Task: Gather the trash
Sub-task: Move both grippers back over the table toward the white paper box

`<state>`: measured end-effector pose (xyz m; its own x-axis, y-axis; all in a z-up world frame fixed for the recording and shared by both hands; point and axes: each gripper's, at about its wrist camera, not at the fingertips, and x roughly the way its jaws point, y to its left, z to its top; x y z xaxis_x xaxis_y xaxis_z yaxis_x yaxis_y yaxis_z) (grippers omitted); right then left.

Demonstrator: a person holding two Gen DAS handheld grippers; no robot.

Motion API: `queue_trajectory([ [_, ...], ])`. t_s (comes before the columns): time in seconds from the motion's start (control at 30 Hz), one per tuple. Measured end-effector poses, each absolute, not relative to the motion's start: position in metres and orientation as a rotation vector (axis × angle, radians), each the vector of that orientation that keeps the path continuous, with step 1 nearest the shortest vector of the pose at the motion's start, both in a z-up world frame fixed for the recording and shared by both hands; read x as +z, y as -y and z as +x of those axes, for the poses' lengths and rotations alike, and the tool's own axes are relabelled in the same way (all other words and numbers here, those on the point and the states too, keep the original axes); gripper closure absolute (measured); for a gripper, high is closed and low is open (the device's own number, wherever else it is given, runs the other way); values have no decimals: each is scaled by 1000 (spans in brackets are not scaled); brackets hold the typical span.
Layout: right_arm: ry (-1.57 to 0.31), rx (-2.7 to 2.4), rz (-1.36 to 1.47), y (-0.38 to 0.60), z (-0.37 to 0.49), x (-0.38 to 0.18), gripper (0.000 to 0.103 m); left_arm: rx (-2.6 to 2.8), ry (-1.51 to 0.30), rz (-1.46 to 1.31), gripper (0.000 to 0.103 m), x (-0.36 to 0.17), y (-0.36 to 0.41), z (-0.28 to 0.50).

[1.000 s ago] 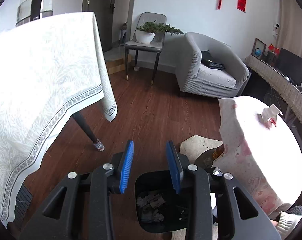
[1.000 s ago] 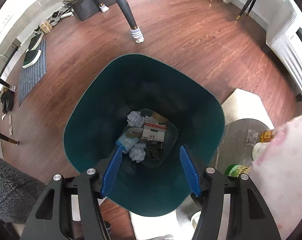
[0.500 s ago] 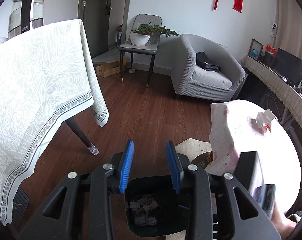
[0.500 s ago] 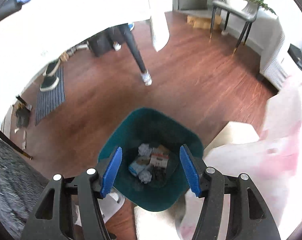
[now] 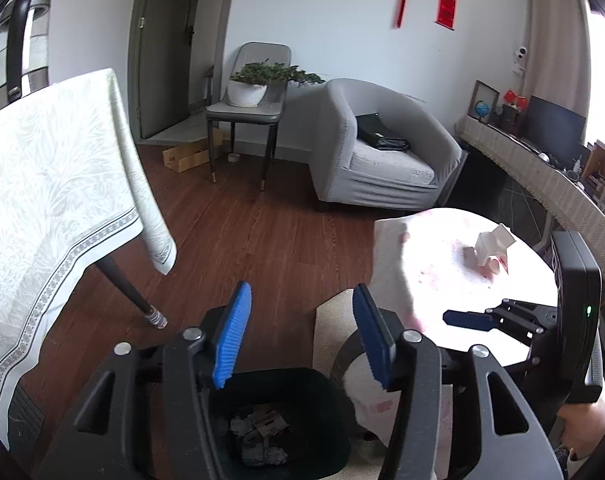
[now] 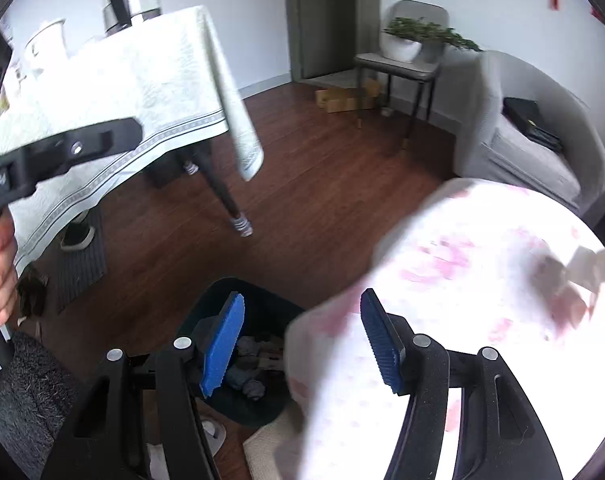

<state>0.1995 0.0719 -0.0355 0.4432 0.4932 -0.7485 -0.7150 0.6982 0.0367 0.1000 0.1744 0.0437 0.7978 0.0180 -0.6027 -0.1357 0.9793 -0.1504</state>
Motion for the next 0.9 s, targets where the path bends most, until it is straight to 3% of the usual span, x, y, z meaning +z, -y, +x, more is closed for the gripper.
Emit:
queue_trajectory([
  [0.2,-796,689,-250,-26,214,-26,41,12,-664,-156,36,41,-139,119],
  [0.3,-787,652,-219,1,220,-25,35,-19,-674,-118,32,39,-117,130],
  [0.47,-782,579,-184,45,231,-25,32,-90,-669,-113,19,38,-84,144],
  [0.6,-743,517,-178,74,228,-17,22,-125,-659,-63,15,39,-54,155],
  [0.9,-725,461,-131,136,240,-13,14,-175,-663,-6,11,31,-1,185],
])
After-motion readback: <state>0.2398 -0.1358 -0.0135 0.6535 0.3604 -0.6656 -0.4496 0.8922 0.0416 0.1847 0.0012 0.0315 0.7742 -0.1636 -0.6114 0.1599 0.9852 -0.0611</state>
